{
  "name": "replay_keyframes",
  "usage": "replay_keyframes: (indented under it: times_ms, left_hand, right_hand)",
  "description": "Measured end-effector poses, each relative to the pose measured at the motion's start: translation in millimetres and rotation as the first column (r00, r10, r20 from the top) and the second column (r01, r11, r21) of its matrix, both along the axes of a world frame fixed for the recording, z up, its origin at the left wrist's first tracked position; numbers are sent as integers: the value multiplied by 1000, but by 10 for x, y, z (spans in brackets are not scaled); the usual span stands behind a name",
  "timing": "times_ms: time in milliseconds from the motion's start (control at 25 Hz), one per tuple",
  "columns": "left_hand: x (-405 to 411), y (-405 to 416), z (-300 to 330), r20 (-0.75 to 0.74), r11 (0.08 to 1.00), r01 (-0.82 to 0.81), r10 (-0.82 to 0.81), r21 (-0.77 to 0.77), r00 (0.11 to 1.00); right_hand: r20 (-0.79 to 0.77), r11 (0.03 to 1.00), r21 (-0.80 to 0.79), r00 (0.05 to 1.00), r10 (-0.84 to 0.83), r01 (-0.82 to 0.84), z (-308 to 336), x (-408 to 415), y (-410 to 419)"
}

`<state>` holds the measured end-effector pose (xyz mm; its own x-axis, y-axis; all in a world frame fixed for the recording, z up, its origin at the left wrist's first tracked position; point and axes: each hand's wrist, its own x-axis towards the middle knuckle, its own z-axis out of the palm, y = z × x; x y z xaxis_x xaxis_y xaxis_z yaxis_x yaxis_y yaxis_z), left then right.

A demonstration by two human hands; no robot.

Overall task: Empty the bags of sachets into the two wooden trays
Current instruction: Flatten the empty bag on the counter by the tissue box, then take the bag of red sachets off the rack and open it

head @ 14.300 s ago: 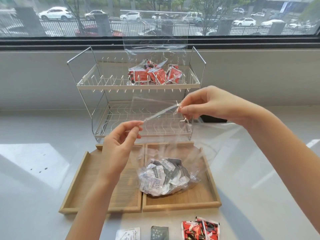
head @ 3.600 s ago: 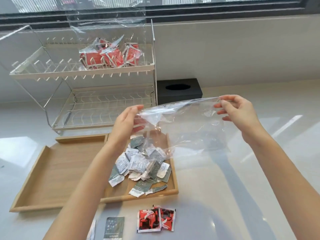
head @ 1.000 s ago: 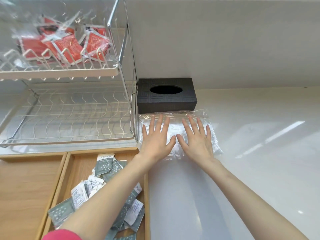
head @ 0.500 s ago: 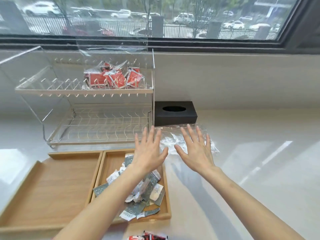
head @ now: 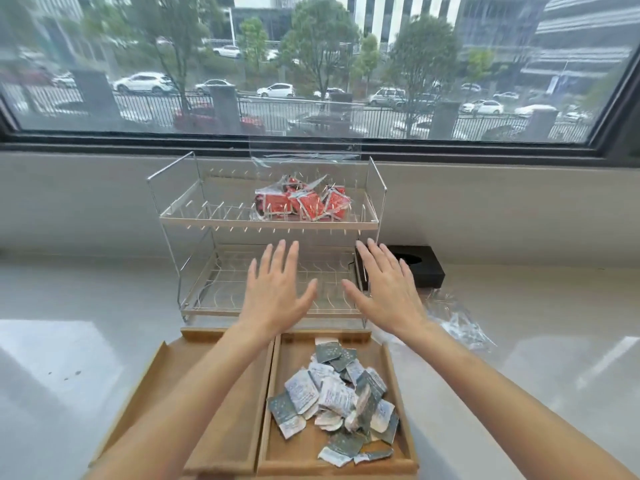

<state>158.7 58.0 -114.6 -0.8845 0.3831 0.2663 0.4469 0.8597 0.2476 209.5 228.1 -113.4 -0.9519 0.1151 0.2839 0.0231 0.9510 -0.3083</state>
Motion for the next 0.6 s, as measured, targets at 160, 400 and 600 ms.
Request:
replay_keyframes:
  times_ms: [160,400,600]
  left_hand:
    - [-289,-306,306,-31,991,4,1,134,1000]
    - [-832,-472,757,87,940,-11,-19,341,996]
    - [-1403,-543,941,178,915,-37,-38,402,983]
  right_hand:
    - [-99,999,-6,994,48,-49,328,-250,-179]
    - [-92,955,-292,995,28,-54,717,-704,-251]
    - [-6,870,-492,999,-49,40,903,-1170,-92]
